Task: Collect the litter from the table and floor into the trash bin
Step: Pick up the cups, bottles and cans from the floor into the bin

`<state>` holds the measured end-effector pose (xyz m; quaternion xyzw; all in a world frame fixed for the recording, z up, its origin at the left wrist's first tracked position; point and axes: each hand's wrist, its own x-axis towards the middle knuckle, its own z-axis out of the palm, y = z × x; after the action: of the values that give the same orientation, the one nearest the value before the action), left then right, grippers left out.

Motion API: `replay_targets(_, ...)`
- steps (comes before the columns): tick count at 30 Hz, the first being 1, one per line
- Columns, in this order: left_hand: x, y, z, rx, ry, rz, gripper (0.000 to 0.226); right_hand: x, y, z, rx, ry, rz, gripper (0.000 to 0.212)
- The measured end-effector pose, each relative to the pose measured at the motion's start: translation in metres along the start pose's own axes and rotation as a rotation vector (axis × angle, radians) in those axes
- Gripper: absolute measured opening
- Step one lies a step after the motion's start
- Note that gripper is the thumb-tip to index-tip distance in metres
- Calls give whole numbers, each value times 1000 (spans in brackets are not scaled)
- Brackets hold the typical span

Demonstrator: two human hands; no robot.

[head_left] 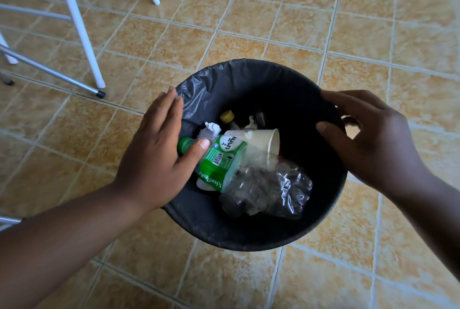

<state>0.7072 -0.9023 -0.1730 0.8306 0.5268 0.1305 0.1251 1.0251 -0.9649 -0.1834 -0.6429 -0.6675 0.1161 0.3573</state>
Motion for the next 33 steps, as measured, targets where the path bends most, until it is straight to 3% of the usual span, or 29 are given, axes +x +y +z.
replay_targets(9, 14, -15, -15, -119, 81, -7, 54, -1, 9, 3, 117, 2, 172, 46)
replay_targets(13, 18, -31, -17, -252, 87, -290, 32, -3, 17, 1, 242, -23, 296, 42)
replay_targets(16, 18, -33, -14, -551, -9, -521, 18, -8, 21, 0, 512, -53, 429, 42)
replay_targets(18, 19, -27, -15, -700, -9, -584, 11, -15, 20, 2, 590, -54, 496, 39)
replay_targets(25, -9, 3, -40, -733, 12, -575, 20, -46, -25, -19, 584, 69, 653, 38)
replay_targets(33, -46, 78, -110, -825, -30, -660, 9, -89, -101, -118, 461, 76, 847, 37)
